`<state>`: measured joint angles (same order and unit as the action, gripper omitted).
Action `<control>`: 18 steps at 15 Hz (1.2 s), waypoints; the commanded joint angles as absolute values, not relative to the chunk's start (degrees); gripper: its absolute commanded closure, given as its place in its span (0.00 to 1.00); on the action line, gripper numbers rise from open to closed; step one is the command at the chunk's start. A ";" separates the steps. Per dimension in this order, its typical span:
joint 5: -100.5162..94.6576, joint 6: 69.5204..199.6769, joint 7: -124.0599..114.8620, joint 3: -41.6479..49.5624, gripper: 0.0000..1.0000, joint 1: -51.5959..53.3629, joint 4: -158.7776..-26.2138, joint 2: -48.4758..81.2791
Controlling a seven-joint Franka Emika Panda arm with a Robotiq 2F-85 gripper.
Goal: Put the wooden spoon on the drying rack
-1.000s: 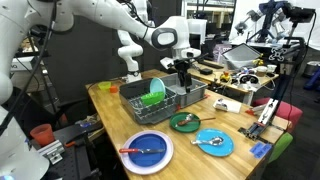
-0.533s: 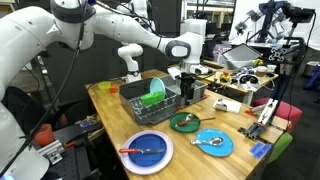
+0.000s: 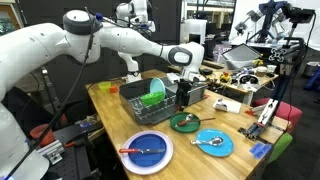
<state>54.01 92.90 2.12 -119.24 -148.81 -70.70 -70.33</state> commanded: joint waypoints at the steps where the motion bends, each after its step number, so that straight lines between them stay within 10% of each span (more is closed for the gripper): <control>1: 59.90 85.84 3.89 -114.33 0.00 -148.90 -67.18 -75.05; 18: 70.42 87.70 2.64 -113.80 0.00 -148.84 -68.19 -79.71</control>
<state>65.47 87.41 2.13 -115.82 -148.84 -68.48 -77.51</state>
